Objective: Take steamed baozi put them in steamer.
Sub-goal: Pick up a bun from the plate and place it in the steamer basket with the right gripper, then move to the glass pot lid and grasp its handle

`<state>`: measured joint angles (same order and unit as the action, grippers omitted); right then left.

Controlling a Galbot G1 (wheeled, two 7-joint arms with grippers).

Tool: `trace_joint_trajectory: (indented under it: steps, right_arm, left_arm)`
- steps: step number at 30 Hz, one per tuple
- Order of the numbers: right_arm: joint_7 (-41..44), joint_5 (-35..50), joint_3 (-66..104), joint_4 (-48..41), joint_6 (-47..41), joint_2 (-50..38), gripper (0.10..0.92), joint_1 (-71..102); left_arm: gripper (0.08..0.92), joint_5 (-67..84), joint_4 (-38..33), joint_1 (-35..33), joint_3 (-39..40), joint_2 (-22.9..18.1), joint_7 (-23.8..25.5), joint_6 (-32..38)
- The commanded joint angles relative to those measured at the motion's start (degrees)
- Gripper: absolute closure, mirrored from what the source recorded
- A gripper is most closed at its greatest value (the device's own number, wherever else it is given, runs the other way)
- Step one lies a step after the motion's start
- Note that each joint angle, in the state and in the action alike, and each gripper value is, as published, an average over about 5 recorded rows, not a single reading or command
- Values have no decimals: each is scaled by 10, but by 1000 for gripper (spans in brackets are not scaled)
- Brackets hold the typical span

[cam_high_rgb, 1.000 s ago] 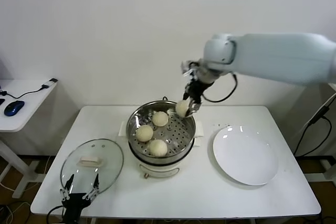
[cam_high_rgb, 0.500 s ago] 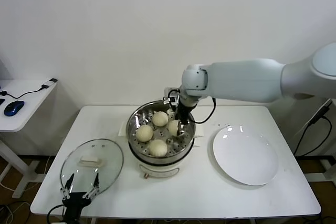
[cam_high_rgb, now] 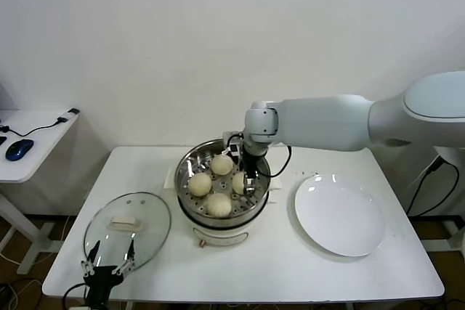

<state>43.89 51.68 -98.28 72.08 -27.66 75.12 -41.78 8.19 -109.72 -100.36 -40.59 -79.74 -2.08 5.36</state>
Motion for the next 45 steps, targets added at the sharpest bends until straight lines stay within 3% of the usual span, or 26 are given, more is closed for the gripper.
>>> trace_joint_trajectory:
  steps: [1, 4, 7, 11, 16, 24, 29, 35, 45]
  right_arm:
    - [77, -6, 25, 2, 61, -22, 206, -29]
    - [94, 12, 49, 9, 76, -56, 203, -46]
    - [59, 42, 96, 14, 78, -107, 203, -43]
    - [-95, 73, 227, 14, 92, -182, 203, 30]
    - [-261, 25, 410, 17, 121, -254, 203, 155]
    - [-450, 11, 723, 150, 139, -387, 203, 455]
    - [-449, -39, 1005, 211, 167, -406, 202, 760]
    - [-413, -128, 1240, 219, 259, -337, 203, 1017]
    - [-374, -195, 1355, 218, 397, -175, 203, 1221]
  left_arm:
    - [177, 0, -1, 0, 1, 0, 0, 0]
    - [177, 0, -4, -1, -1, 1, -2, -2]
    - [177, 0, -8, -1, -2, 0, -2, -4]
    - [177, -1, -13, -4, -1, -2, -2, -5]
    - [177, -2, -20, -6, -1, -4, -9, -10]
    - [177, 4, -30, 6, -3, 3, -41, -24]
    - [177, 13, -56, 10, -4, 18, -29, -52]
    - [177, -9, -67, 20, -16, 22, 26, -59]
    - [177, 18, -51, 35, -19, 26, 8, -51]
